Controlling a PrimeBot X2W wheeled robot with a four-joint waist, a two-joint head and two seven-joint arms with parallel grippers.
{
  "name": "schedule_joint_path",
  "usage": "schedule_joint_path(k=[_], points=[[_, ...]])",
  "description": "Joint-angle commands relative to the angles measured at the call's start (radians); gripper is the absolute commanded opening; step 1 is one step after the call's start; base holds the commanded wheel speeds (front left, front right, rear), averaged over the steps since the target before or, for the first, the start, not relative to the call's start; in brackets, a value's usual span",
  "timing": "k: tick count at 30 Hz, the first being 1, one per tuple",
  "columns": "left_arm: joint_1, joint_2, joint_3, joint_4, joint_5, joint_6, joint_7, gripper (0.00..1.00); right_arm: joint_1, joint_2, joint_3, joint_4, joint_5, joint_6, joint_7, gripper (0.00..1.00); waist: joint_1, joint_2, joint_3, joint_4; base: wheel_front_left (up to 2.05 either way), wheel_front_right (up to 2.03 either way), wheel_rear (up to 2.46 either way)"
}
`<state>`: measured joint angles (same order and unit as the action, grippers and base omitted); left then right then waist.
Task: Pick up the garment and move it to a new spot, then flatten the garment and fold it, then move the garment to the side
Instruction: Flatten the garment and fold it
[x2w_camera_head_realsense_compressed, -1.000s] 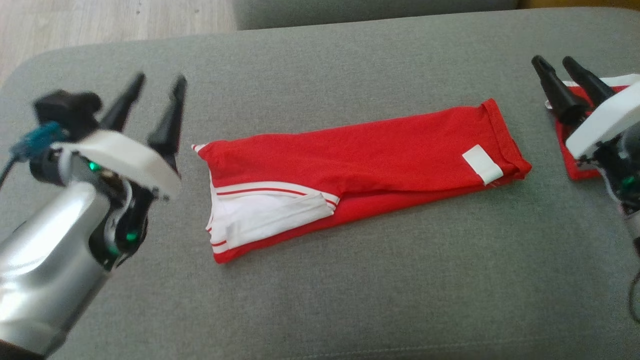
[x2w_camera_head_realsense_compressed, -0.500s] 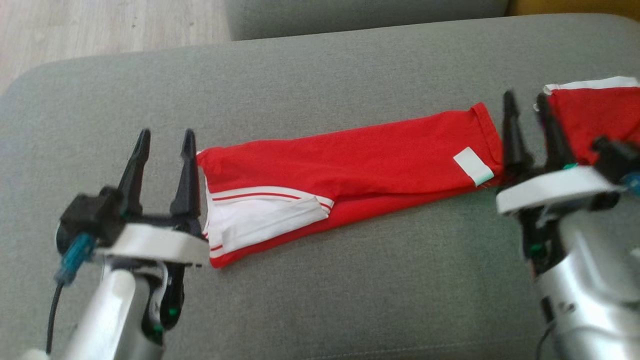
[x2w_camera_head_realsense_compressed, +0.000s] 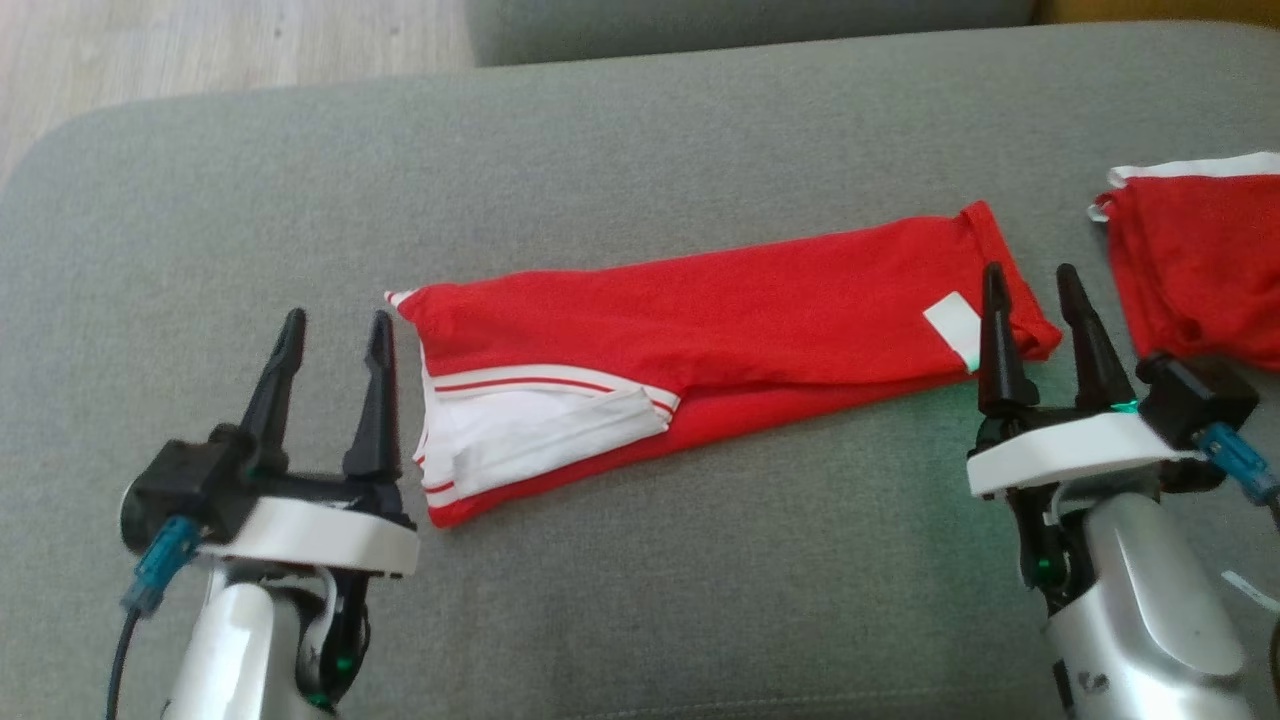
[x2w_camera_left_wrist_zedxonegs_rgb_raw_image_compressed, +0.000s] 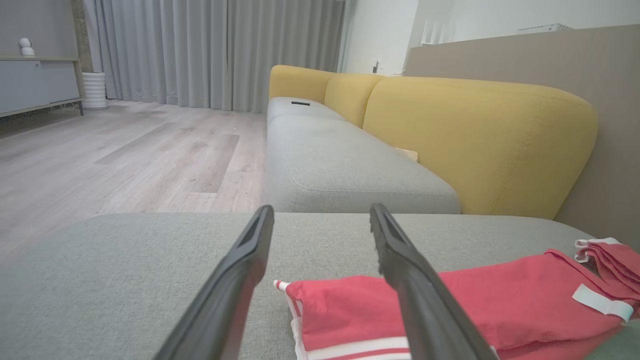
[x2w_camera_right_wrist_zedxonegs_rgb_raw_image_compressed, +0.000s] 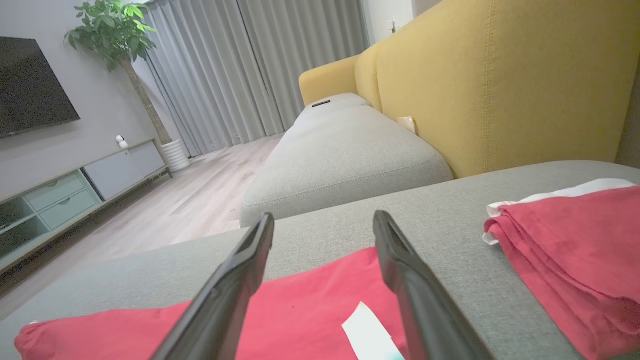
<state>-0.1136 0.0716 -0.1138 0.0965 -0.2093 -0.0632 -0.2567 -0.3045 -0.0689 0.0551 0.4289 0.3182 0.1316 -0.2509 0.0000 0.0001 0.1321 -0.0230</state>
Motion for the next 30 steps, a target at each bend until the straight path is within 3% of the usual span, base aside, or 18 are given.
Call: schedule_joint_path(k=[1, 7, 18, 23, 29, 30], points=[[-0.054, 0.0, 0.037, -0.031, 0.012, -0.01, -0.005, 1.0, -0.04, 0.014, 0.014, -0.031, -0.017, -0.001, -0.011, 1.0, 0.0, -0.0001, 0.011, 0.007, 0.0, 0.0, 0.0], [-0.086, -0.015, 0.033, -0.017, 0.029, -0.043, -0.005, 1.0, -0.095, 0.017, -0.066, 0.068, -0.11, -0.001, 0.01, 1.0, 0.0, -0.0001, 0.053, 0.037, 0.0, 0.0, 0.0], [-0.097, -0.021, 0.017, 0.006, 0.017, -0.061, -0.005, 1.0, -0.221, 0.018, -0.335, 0.367, -0.26, -0.001, 0.065, 1.0, 0.0, -0.0001, 0.091, 0.084, 0.0, 0.0, 0.0], [-0.109, -0.021, 0.015, 0.004, 0.008, -0.063, -0.005, 1.0, -0.277, 0.019, -0.36, 0.541, -0.232, -0.001, 0.07, 1.0, 0.0, -0.0001, 0.104, 0.086, 0.0, 0.0, 0.0], [-0.122, -0.021, 0.01, 0.006, 0.008, -0.065, -0.005, 1.0, -0.332, 0.019, -0.305, 0.685, -0.176, -0.001, 0.072, 1.0, 0.0, -0.0001, 0.115, 0.084, 0.0, 0.0, 0.0], [-0.125, -0.021, 0.009, 0.007, 0.008, -0.065, -0.005, 1.0, -0.339, 0.019, -0.297, 0.7, -0.169, -0.001, 0.068, 0.85, 0.0, -0.0001, 0.115, 0.085, 0.0, 0.0, 0.0]])
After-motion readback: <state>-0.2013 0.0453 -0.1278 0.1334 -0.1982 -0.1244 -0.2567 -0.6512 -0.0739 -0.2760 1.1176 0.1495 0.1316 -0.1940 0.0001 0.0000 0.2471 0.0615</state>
